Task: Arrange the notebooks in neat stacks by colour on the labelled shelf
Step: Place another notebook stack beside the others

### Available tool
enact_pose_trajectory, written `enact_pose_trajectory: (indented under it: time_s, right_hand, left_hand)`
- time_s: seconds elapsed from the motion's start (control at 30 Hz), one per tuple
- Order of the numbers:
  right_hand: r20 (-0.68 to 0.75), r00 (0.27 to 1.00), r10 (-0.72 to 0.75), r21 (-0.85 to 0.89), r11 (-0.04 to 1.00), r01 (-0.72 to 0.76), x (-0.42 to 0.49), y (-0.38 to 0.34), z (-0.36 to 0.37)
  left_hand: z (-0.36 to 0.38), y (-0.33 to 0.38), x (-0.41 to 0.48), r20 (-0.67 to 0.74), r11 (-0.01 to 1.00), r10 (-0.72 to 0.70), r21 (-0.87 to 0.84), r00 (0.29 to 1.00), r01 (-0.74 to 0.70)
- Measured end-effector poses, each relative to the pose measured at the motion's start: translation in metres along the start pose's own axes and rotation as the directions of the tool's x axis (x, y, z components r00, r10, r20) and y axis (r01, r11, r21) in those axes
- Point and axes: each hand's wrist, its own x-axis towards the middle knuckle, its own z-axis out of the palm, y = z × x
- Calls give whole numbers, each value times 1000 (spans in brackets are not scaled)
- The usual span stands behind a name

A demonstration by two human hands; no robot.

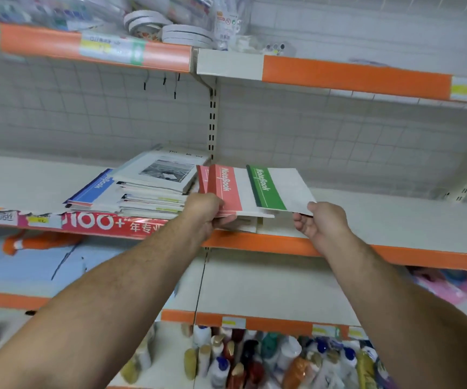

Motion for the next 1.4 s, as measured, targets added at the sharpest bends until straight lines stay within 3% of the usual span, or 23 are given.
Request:
enact_pose_trajectory:
  time_s: [0.3,0.63,1.07,1.4]
  right_hand:
    - [251,966,60,-92,995,-38,-41,21,42]
    - [552,829,93,-186,983,14,-123,61,161]
    - [723,675,150,-270,960,75,-232,146,366]
    - [806,551,216,-309,947,82,-316,214,512]
  left_hand:
    - [-71,-10,-63,-225,993,81,-66,971,-98]
    - [-203,6,-122,-509,965,145,-116,848,-235]
    - [-444,21,-131,-723,943,70,-177,687,-281]
    - [-609,42,-148,-803,920,30,-210,595,-330]
